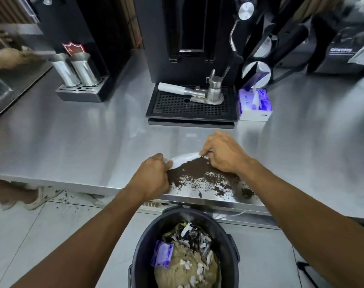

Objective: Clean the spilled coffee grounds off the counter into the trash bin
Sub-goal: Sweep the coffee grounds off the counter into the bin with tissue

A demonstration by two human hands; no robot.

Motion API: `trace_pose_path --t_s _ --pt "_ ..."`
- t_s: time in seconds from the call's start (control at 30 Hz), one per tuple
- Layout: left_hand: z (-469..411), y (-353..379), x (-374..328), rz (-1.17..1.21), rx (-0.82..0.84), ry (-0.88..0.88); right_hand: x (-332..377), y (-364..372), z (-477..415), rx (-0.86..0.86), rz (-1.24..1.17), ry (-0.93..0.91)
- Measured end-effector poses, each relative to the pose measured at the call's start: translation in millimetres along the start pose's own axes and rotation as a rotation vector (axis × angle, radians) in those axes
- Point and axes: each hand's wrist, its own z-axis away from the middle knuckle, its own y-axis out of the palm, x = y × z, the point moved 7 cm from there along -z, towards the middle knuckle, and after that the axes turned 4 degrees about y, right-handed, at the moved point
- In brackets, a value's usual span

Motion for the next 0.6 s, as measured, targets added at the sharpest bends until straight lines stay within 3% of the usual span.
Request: trace_pose_path --t_s 0.6 --pt "5.5 3.4 -10.5 0.025 -0.034 0.214 10.4 -0.6 76.9 -0.154 0.011 0.340"
